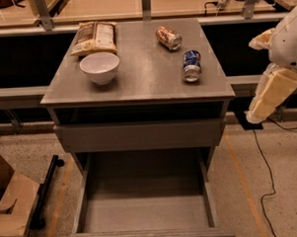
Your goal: Place pepsi can into middle drawer
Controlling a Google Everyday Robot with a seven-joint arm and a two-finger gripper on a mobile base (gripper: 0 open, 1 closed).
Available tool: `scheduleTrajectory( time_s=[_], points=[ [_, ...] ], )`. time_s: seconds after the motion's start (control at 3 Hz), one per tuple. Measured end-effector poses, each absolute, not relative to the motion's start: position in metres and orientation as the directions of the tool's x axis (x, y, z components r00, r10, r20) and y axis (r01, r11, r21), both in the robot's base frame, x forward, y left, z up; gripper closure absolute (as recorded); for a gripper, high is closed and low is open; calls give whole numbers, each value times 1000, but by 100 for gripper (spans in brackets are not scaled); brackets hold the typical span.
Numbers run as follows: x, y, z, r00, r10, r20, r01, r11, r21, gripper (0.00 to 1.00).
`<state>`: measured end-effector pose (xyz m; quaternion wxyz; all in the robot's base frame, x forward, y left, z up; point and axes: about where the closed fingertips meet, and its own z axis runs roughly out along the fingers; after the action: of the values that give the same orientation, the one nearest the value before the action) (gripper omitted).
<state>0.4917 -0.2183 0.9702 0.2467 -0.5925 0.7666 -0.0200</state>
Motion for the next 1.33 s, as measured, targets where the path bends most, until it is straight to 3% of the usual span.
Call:
scheduleTrajectory(
  time_s=[0.33,1.0,1.33],
  points=[
    [518,-207,970,-193,-890,-413,-865,353,-356,0],
    [625,-188,953,-254,-751,-609,-785,528,-324,0],
    [632,-189,949,-261,-741,-619,-779,540,-318,0]
  ],
)
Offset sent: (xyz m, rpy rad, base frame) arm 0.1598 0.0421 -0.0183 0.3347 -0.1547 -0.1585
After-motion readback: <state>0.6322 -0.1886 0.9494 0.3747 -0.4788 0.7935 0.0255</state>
